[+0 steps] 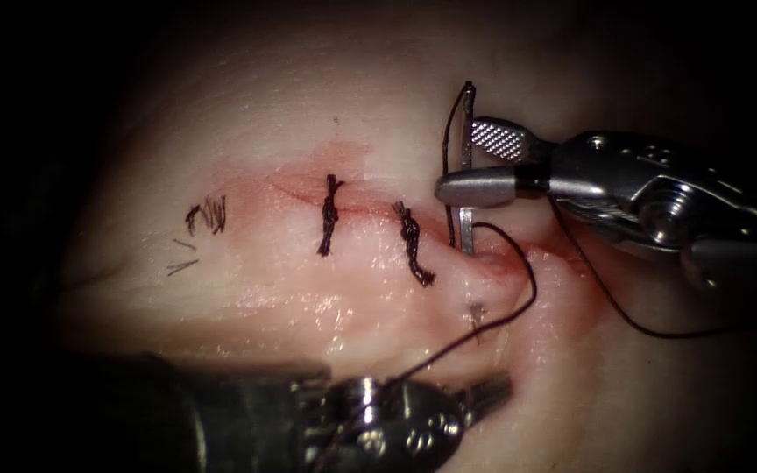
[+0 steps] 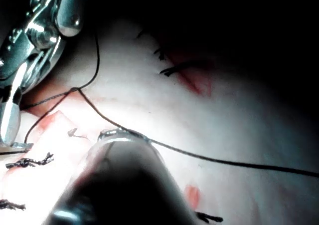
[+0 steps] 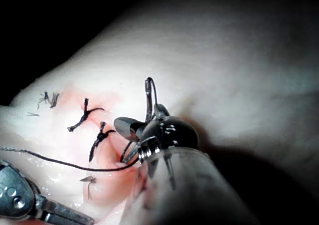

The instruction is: Wound Closure

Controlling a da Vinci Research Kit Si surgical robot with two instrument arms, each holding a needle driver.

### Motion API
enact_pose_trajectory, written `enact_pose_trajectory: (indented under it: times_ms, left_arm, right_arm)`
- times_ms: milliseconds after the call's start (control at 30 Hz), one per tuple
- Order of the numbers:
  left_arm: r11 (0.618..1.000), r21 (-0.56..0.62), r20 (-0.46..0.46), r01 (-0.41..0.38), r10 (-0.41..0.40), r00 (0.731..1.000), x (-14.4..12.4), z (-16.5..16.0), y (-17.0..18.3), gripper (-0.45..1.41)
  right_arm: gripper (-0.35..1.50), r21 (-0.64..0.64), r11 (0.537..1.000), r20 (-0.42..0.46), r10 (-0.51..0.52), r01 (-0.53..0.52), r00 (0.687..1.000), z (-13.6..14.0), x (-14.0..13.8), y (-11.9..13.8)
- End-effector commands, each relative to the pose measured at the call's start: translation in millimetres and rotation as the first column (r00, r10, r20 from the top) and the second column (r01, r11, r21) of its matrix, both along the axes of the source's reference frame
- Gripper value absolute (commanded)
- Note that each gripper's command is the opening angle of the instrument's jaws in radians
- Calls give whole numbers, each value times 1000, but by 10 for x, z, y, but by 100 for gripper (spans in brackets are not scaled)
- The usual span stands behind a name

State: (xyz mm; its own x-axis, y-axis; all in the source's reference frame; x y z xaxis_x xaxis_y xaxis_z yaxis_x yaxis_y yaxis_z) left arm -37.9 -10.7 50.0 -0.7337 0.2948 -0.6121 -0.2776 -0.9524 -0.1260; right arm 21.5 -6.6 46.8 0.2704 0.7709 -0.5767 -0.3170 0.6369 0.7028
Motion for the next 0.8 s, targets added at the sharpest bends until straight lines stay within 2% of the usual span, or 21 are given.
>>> enact_pose_trajectory:
  times_ms: [33, 100, 133, 467, 700, 800]
  left_arm:
    - [1000, 0, 1, -1, 1, 1000, -5, 4, 1, -45]
    - [1000, 0, 2, -1, 1, 1000, -5, 4, 1, -45]
    - [1000, 0, 2, -1, 1, 1000, -5, 5, 1, -45]
    - [1000, -2, -3, -5, 5, 1000, 4, 6, 3, -45]
    - [1000, -1, -10, -2, 2, 1000, 8, 4, 8, -45]
    - [1000, -1, -10, -2, 2, 1000, 8, 5, 10, -45]
  right_arm:
    - [4, 12, 1000, -10, 4, -4, 1000, 4, 7, 6]
    - [-30, 17, 1000, -15, 3, -3, 1000, 5, 8, 7]
    - [-35, 23, 1000, -14, 6, -6, 1000, 5, 8, 8]
    - [-35, 91, 995, -18, 41, -39, 999, 1, 5, 25]
    - [-35, 252, 965, 16, 76, -78, 997, -1, -2, 19]
    - [-35, 368, 923, -24, 134, -116, 991, -4, -3, 14]
